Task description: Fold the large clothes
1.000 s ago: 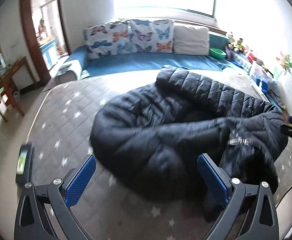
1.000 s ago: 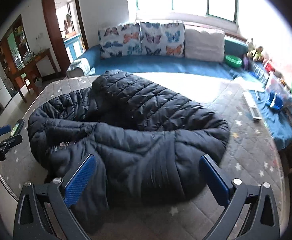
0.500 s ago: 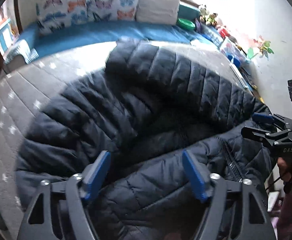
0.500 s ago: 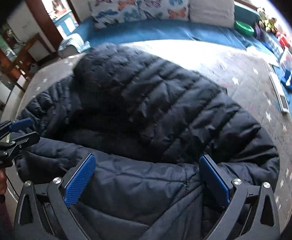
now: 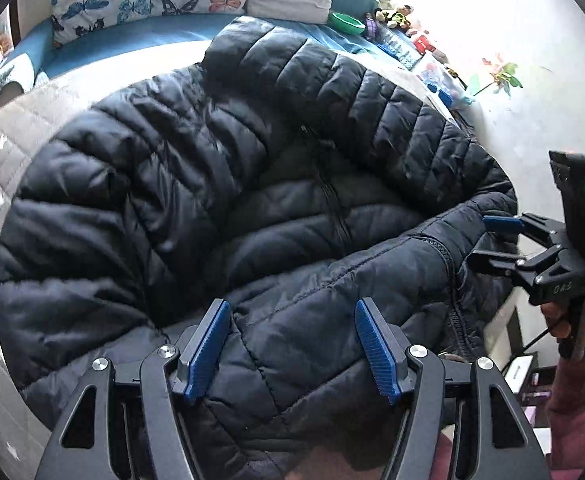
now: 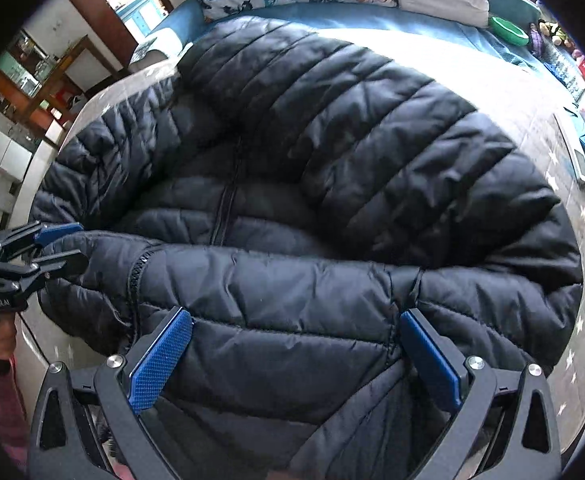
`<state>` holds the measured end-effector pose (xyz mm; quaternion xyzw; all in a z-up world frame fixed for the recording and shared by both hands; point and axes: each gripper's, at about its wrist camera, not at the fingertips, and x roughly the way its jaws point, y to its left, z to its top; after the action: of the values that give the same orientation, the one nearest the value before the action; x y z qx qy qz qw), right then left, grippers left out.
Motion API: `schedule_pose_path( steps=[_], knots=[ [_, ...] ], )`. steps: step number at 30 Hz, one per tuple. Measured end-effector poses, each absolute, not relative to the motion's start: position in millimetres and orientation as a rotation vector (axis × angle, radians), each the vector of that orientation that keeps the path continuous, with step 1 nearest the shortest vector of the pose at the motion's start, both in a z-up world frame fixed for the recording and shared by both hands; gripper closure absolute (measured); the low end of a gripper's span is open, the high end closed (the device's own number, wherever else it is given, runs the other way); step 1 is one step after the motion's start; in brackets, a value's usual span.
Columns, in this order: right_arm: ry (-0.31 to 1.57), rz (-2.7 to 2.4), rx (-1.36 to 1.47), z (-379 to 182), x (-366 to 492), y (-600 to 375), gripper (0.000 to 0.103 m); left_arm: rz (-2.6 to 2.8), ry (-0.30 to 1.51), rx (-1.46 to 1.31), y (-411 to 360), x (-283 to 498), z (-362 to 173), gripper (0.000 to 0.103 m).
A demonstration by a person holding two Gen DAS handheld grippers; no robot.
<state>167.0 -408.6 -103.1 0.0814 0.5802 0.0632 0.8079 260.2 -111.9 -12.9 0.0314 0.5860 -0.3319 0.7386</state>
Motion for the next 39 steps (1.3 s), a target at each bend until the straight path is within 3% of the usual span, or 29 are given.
schedule_pose_path(
  steps=[8, 21, 28, 39],
  knots=[
    [1.378, 0.215, 0.185, -138, 121, -405, 0.000, -0.749, 1.324, 0.118, -106, 228, -28, 0.033],
    [1.197, 0.247, 0.195, -82, 144, -419, 0.000, -0.751, 1.314, 0.026, -96, 256, 3, 0.033],
    [1.236, 0.247, 0.202, -107, 185, -411, 0.000, -0.737, 1.414, 0.001, -100, 274, -37, 0.031],
    [1.359, 0.312, 0.122, -129, 147, -385, 0.000, -0.743, 1.451, 0.148, -100, 234, -59, 0.031]
  ],
)
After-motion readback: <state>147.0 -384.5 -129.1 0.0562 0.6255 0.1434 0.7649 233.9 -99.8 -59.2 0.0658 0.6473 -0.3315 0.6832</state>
